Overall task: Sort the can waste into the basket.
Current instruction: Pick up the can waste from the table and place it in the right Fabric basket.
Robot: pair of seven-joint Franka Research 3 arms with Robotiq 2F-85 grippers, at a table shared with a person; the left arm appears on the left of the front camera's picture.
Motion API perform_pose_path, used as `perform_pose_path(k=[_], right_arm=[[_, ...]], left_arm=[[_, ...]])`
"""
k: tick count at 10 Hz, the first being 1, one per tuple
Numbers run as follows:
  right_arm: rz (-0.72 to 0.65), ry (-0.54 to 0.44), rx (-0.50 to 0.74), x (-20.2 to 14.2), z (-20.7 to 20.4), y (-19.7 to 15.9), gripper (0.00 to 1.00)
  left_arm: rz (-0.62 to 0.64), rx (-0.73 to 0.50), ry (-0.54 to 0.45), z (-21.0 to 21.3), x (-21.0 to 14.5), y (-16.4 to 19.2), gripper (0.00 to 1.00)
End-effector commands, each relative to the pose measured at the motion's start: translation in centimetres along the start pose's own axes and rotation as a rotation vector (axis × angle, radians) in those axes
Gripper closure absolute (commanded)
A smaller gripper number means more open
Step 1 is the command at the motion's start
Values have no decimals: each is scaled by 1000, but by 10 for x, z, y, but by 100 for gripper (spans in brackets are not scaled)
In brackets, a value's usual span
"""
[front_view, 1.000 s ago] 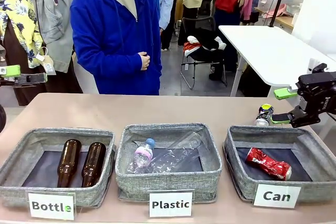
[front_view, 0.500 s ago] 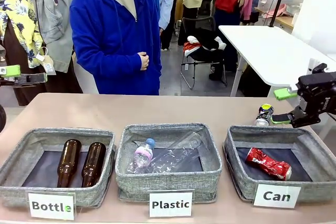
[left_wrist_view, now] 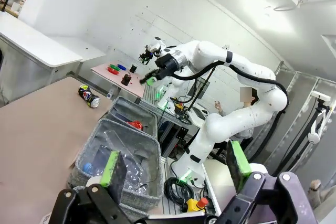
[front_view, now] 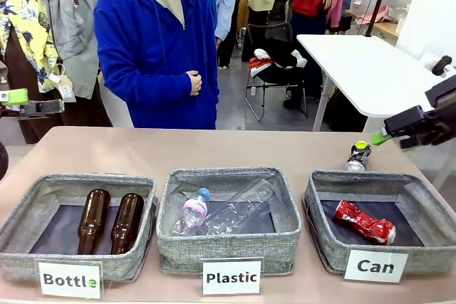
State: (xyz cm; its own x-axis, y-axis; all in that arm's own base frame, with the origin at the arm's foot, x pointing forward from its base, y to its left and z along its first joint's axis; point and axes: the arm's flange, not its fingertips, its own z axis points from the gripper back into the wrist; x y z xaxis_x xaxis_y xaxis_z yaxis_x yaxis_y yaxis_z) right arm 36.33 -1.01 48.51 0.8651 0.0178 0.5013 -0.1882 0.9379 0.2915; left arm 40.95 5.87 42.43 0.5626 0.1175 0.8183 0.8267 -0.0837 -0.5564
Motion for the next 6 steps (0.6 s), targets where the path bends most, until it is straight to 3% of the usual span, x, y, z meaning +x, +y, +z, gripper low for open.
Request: perform_pose_path(k=[1,2,3,4,5,6], right_arm=[[-179,-215,-388,-24,10,2,0],[0,0,0,0,0,0,0],[0,0,0,0,0,0,0],[-33,-102,-137,11,10,-4,0],[-62,6,-242,29,-5,6,0],[-113,101,-257,56,-19,-3,0]], left_arm=[[8,4,14,0,0,-3,0],[8,4,14,0,0,-3,0],[8,4,14,0,0,-3,0],[8,4,14,0,0,-3,0],[8,4,14,0,0,-3,0],[8,4,14,0,0,-3,0]])
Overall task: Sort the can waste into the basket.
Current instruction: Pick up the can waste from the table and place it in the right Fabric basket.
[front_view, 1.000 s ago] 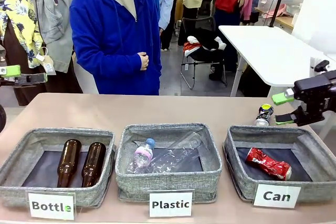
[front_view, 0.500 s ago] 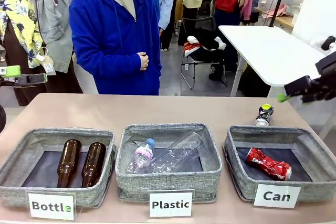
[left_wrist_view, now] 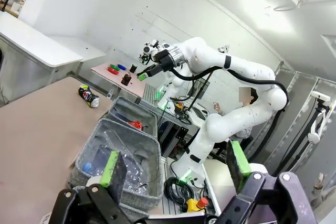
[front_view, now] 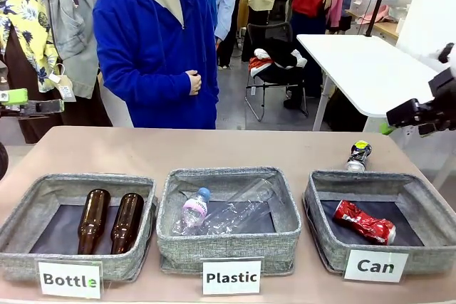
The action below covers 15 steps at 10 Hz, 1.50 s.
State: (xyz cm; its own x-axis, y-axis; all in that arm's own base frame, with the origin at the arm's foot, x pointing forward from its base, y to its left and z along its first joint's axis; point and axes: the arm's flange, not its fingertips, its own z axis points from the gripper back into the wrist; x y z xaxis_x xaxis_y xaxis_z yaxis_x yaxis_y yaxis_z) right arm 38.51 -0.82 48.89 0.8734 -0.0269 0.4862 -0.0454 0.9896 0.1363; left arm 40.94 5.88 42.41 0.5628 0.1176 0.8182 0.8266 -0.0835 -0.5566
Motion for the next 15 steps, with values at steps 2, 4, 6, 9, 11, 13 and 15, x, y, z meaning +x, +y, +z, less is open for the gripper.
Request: perform_pose_path(k=[2,4,6,9,11,13,15], right_arm=[[-175,231,-67,80,-48,-10,0],[-355,332,-103,111,-104,-26,0],[-440,396,-152,122,-156,-33,0],[-473,431,-212,112,-212,-35,0],[-487,429,-310,105,-234,-34,0],[-502,401,-356,102,-249,-34,0],[-509,335,-354,100,-262,-38,0]], left_arm=[[8,4,14,0,0,-3,0],[8,4,14,0,0,-3,0],[8,4,14,0,0,-3,0],[8,4,14,0,0,-3,0],[8,4,14,0,0,-3,0],[8,4,14,0,0,-3,0],[8,4,14,0,0,-3,0]])
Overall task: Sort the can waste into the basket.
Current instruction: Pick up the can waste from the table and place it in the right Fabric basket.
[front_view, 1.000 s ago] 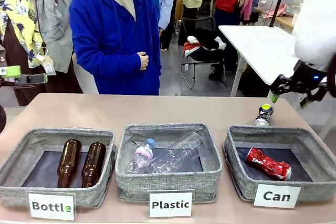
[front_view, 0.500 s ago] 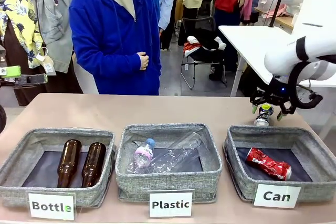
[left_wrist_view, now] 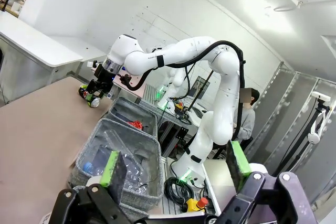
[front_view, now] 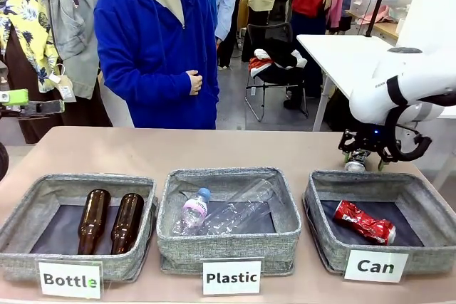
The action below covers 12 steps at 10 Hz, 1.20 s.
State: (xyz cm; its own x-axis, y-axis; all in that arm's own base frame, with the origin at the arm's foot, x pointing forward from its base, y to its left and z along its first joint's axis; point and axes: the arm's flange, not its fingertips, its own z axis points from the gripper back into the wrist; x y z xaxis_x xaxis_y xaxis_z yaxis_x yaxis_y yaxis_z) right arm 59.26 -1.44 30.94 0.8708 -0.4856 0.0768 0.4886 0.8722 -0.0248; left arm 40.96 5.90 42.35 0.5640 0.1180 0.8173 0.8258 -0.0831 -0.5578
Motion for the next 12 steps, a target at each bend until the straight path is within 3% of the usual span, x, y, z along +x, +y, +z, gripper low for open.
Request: perform_pose_path(k=[1,7,8,9,10,11,12], right_arm=[[-26,-61,-19,8,-8,7,0],[-25,-85,-9,11,-12,5,0],[-23,-80,10,10,-12,5,60],[-24,-73,18,10,-11,5,60],[-24,-71,19,10,-11,5,100],[-16,-68,8,10,-10,7,64],[-6,-65,8,10,-10,8,100]], left_arm=[[7,3,14,-1,1,-4,0],[7,3,14,-1,1,-4,0],[7,3,14,-1,1,-4,0],[7,3,14,-1,1,-4,0],[7,3,14,-1,1,-4,0],[7,3,14,-1,1,-4,0],[7,3,14,-1,1,-4,0]])
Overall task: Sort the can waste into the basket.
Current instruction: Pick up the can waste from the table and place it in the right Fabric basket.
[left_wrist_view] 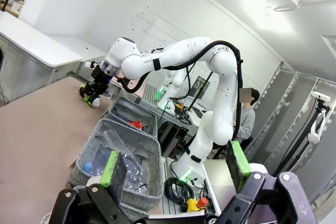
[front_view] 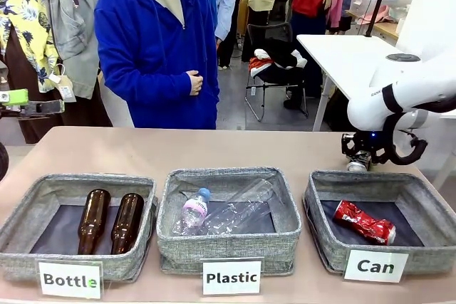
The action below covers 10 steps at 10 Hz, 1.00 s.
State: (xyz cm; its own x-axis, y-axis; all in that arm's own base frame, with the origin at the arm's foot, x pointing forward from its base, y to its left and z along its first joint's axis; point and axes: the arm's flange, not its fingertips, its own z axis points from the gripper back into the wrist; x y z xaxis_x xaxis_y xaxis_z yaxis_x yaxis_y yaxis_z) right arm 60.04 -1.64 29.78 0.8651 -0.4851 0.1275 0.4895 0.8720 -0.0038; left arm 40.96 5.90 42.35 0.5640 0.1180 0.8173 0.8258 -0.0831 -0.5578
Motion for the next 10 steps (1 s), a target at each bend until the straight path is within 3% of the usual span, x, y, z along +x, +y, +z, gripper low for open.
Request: perform_pose_path(k=[1,4,7,8,9,10], right_arm=[[4,-10,-15,3,3,7,100],[12,-21,-20,2,11,6,100],[55,-98,30,-9,50,-5,100],[109,-117,50,-19,72,-11,100],[252,-98,130,-35,99,-19,100],[464,-144,148,-58,128,-33,100]], left_arm=[[7,3,14,-1,1,-4,0],[7,3,14,-1,1,-4,0],[7,3,14,-1,1,-4,0],[7,3,14,-1,1,-4,0],[7,3,14,-1,1,-4,0],[7,3,14,-1,1,-4,0]])
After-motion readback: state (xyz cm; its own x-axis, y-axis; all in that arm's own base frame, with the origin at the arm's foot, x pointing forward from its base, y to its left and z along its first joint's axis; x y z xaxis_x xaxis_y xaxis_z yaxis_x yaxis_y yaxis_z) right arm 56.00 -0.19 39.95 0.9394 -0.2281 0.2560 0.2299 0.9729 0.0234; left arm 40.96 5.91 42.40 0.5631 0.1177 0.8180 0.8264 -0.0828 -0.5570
